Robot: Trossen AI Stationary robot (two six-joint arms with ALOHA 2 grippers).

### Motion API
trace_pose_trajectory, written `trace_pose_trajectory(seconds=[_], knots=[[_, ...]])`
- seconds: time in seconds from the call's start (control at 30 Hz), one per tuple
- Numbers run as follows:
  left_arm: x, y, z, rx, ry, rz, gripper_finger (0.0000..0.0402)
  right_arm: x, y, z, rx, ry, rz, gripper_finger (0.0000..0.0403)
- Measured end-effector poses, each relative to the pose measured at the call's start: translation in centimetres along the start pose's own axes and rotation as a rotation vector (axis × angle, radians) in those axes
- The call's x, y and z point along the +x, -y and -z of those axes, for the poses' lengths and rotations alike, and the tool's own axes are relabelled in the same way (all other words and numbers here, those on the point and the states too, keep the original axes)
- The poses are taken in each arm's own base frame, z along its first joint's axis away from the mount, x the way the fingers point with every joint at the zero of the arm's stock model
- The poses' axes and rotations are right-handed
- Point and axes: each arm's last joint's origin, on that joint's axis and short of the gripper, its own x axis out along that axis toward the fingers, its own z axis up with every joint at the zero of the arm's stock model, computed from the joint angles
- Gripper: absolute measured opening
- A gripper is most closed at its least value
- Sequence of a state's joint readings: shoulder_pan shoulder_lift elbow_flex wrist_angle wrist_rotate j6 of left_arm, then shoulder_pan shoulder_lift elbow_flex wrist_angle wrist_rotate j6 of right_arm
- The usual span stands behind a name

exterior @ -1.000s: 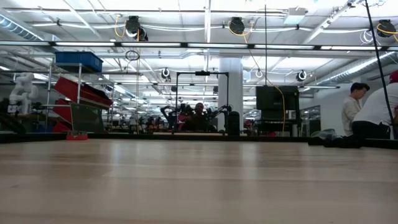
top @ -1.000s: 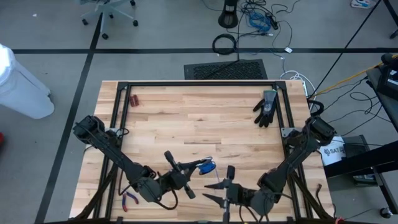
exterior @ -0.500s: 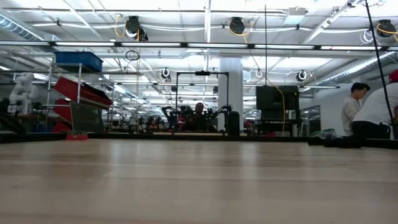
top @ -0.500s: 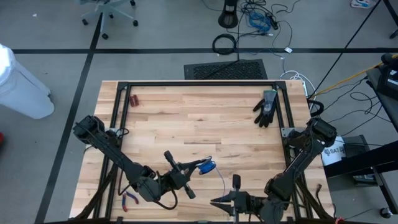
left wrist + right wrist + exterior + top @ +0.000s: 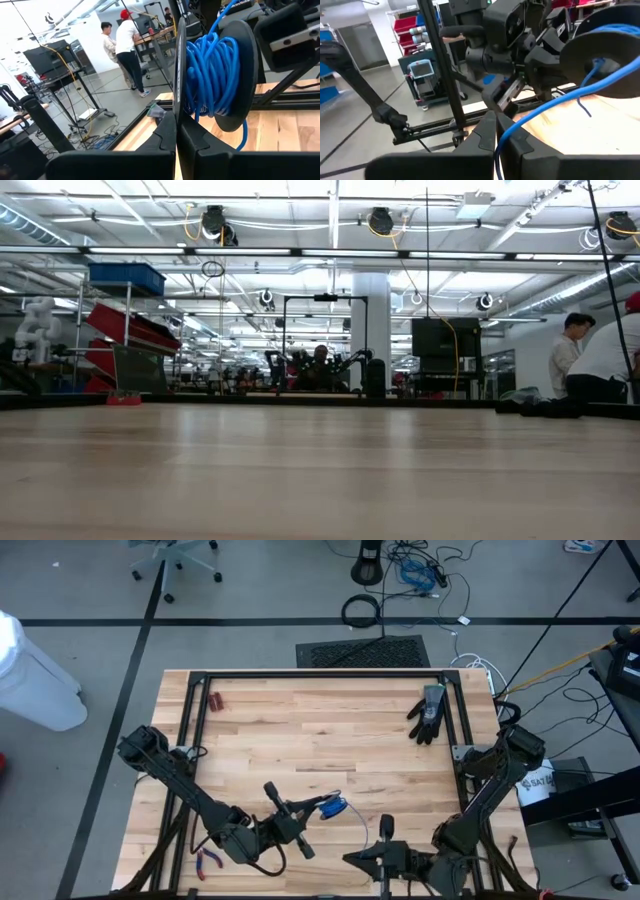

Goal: Coil cords
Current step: Coil the green wire onto a spool

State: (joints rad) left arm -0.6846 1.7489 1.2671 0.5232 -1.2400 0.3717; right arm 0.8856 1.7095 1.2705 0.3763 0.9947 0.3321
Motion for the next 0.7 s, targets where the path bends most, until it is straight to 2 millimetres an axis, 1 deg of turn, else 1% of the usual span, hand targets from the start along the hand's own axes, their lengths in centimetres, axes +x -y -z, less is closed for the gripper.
trace_pose_trajectory(seconds=[0.1, 0.2, 0.27, 0.53, 0.6, 0.7], knots=[[0.0, 0.0, 0.0, 0.000, 0.000, -0.001, 0.0000, -0.1, 0.1, -0.2, -0.012, -0.008, -0.003, 0.0002], [0.0, 0.0, 0.0, 0.000, 0.000, -0.001, 0.0000, -0.3, 0.2, 0.4, -0.047, -0.048, 0.004, 0.0012], [0.0, 0.0, 0.0, 0.000, 0.000, 0.000, 0.0000, -0.4, 0.5, 1.0, -0.051, -0.094, 0.014, 0.0029], [0.0, 0.0, 0.0, 0.000, 0.000, 0.000, 0.0000, -0.9, 1.6, 3.4, -0.055, -0.323, 0.004, 0.0116], [0.0, 0.0, 0.0, 0.001, 0.000, 0.001, 0.0000, -1.1, 2.0, 3.9, -0.044, -0.376, 0.023, 0.0129], [0.0, 0.0, 0.0, 0.001, 0.000, 0.001, 0.0000, -1.5, 3.0, 4.6, -0.061, -0.436, 0.097, 0.0135]])
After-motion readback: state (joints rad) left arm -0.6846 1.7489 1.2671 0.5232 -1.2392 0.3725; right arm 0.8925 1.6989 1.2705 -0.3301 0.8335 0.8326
